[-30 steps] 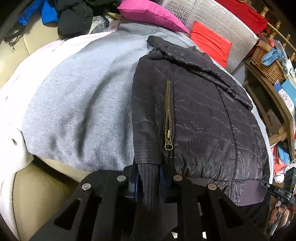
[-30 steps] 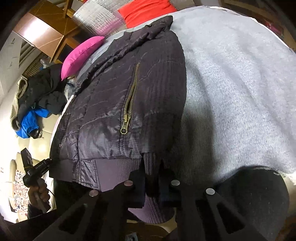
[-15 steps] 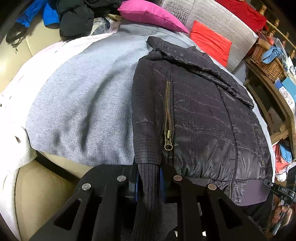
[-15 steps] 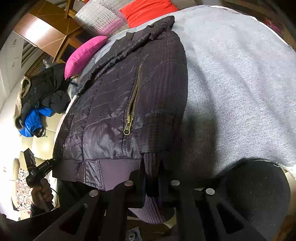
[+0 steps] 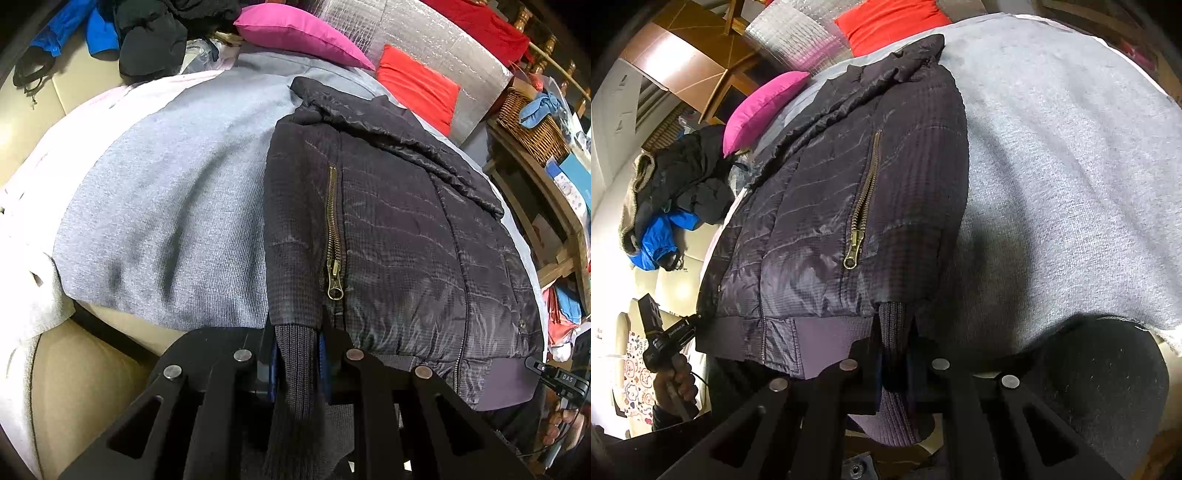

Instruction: Fold large clothes

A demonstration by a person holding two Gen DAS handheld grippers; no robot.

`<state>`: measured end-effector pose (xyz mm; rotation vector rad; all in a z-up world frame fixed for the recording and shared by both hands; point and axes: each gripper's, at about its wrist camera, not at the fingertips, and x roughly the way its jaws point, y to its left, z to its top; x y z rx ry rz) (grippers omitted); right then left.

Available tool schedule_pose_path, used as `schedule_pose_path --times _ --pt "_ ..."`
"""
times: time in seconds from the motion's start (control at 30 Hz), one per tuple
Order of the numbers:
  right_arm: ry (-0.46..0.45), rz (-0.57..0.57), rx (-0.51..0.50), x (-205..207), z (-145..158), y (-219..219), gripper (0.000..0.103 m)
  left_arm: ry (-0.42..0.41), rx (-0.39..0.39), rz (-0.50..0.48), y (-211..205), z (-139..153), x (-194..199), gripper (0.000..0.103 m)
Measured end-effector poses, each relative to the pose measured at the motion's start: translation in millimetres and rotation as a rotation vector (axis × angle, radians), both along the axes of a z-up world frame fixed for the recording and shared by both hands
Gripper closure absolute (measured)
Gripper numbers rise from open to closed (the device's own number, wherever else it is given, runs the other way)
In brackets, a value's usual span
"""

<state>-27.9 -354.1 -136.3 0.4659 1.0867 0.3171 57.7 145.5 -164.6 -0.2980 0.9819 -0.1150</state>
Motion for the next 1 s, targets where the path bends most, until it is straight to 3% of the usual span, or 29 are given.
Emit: schedule_pose_path --times 1.0 --pt "0.012 0.028 0.005 5.1 -7.2 -5.0 0.093 -0.003 0.032 -0.005 -4.9 4.1 0.8 0.085"
